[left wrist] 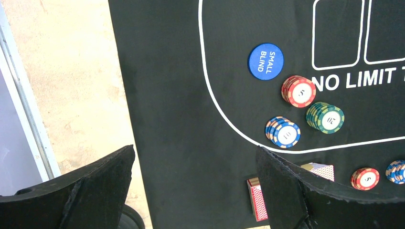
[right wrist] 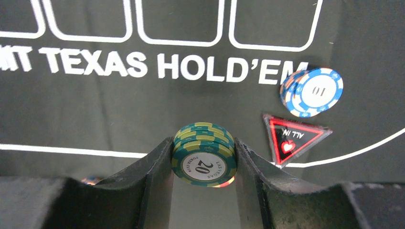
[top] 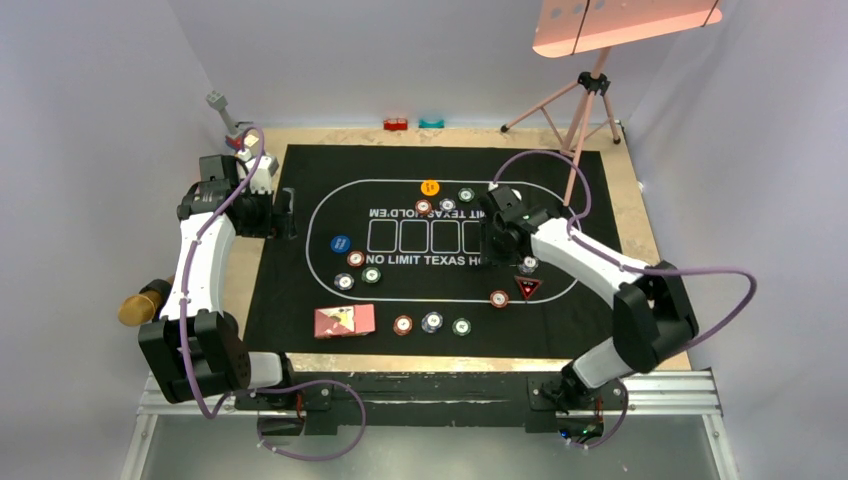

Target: Distribute texas hold em gaming equipment

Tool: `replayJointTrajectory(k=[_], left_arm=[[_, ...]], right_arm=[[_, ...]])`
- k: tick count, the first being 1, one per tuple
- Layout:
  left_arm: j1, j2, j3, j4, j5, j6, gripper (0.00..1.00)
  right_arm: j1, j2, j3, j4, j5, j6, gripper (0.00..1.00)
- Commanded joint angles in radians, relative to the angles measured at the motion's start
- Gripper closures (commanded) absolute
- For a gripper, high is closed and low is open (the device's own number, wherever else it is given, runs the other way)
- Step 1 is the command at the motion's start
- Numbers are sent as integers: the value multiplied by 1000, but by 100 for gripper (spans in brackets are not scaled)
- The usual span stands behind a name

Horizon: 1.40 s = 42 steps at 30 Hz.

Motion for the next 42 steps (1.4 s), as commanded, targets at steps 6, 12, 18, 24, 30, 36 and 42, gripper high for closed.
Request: replayJointTrajectory(k=[6, 12, 18, 24, 30, 36, 42], left_arm=[[9, -33, -8, 7, 30, 24, 0], [8, -31, 1, 3, 42, 19, 0], [9, -31, 1, 1, 45, 21, 0], [9, -35, 1, 1, 63, 23, 0], [8, -54, -11, -11, 100, 45, 0], [8, -57, -11, -28, 129, 63, 0], [-21, -85, -18, -82, 193, 163, 0]], right_arm=[[-86, 156, -4, 98, 16, -1, 88], [-92, 180, -40, 102, 16, 31, 87], [-92, 164, -75, 80, 18, 78, 78], [-92, 167, -111, 91, 29, 107, 68], [-92, 167, -105, 88, 36, 115, 35], [-92, 109, -75, 64, 51, 110, 24], [-88, 4, 6, 59, 4, 66, 23]])
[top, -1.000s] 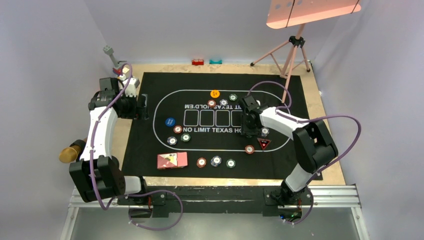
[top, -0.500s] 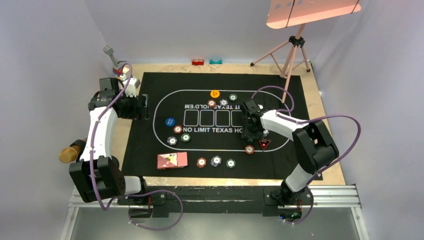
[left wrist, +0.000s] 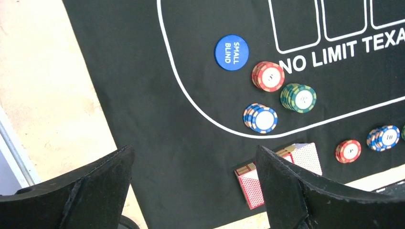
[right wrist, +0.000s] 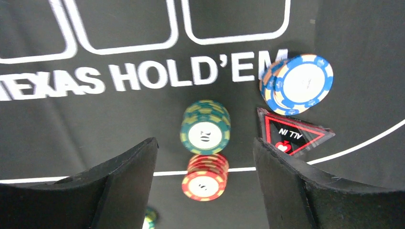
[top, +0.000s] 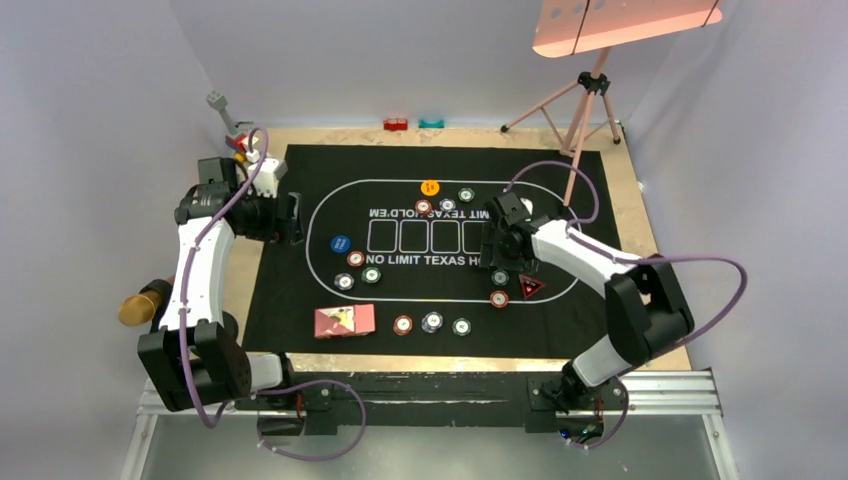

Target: Distribute texas hold em gaming equipment

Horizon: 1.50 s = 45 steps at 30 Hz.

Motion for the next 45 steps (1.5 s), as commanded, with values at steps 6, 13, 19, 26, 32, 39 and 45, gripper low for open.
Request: replayJointTrajectory(k=[6, 13, 19, 26, 32, 39, 45], left_arm=[[-167, -149, -83, -118, 62, 273, 0], [-270, -316, -257, -193, 196, 530, 0], [-352, -415, -407, -210, 159, 737, 0], [-472, -310, -461, -138, 97, 690, 0], [-540, -260, -508, -42, 71, 648, 0], [-574, -205, -518, 20, 56, 612, 0], [-624, -157, -536, 72, 10, 577, 0]], right_arm=[[55, -173, 195, 30, -65, -102, 23], [60, -172, 233, 57, -142, -157, 23], [60, -186, 210, 119, -212, -177, 22], [60, -193, 173, 194, -292, -203, 20], [58, -226, 146, 226, -324, -234, 20], [58, -214, 168, 214, -355, -238, 20], [58, -202, 190, 203, -373, -246, 20]])
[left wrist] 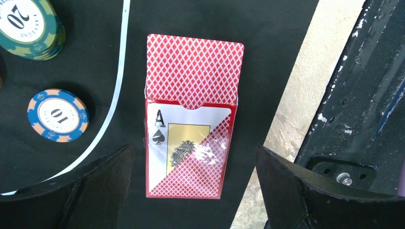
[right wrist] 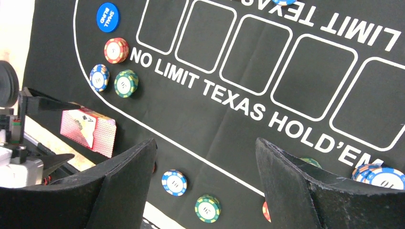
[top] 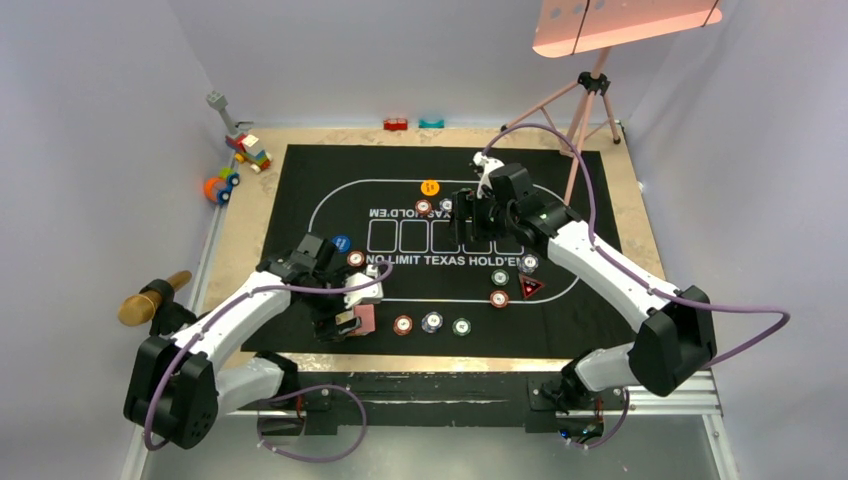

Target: Distribute texas hold em gaming equipment

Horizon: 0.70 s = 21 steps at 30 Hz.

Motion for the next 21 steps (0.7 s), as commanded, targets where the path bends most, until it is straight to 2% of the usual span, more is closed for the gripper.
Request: replayJointTrajectory(k=[1, 6, 13, 21], left_arm=[[-38, 32, -10, 70, -32, -44, 0], [-73, 69, 10, 75, -70, -62, 1], [-149, 122, 30, 69, -163, -93, 6], [-198, 229, 35, 86, -275, -145, 1]], right_arm=[[-1, -11, 47, 15, -34, -25, 20], [-1, -2, 77, 3, -50, -25, 20], [-1, 0, 93, -14, -43, -19, 20], [-1, -42, 76, -24, -39, -4, 20]])
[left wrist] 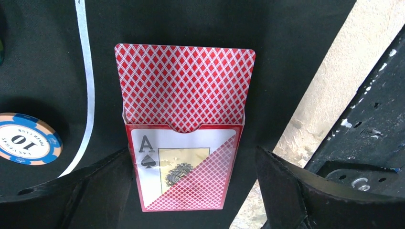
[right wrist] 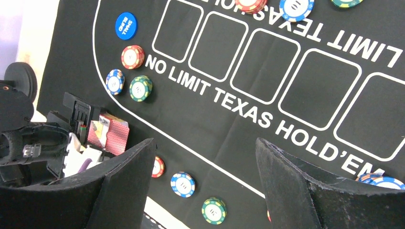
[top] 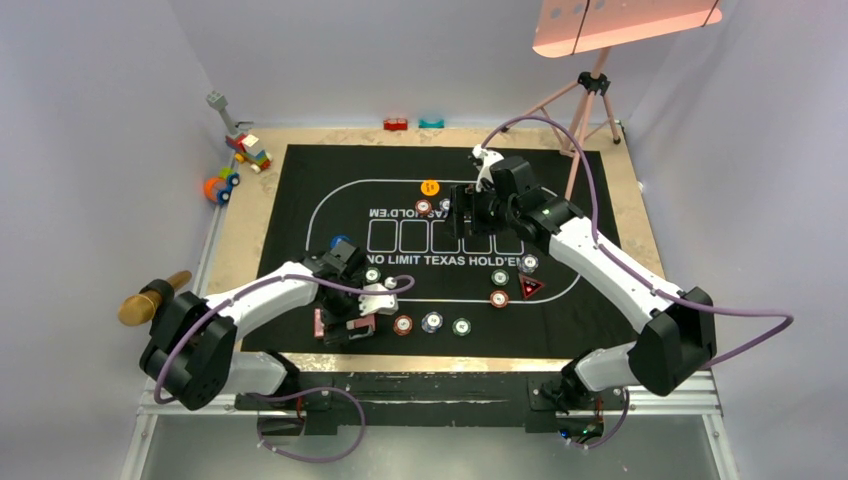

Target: Distribute texas hold em gaming equipment

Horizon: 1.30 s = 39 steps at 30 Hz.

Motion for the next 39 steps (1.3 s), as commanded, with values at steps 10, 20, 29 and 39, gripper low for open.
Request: replayJointTrajectory(k=[10, 20, 29, 39], left_arm=[[-28, -26, -3, 27, -37, -45, 23], [-28, -110, 10, -25, 11, -22, 52], [-27, -187, 169, -139, 37, -35, 76], [-25, -150, 447, -243, 61, -116, 100]], right_arm=[[-1, -65, 12, -15, -15, 6, 20], [-2, -67, 13, -14, -33, 20, 22], [-2, -82, -61, 103, -212, 107, 23], [1, -82, -236, 510, -502, 340, 22]])
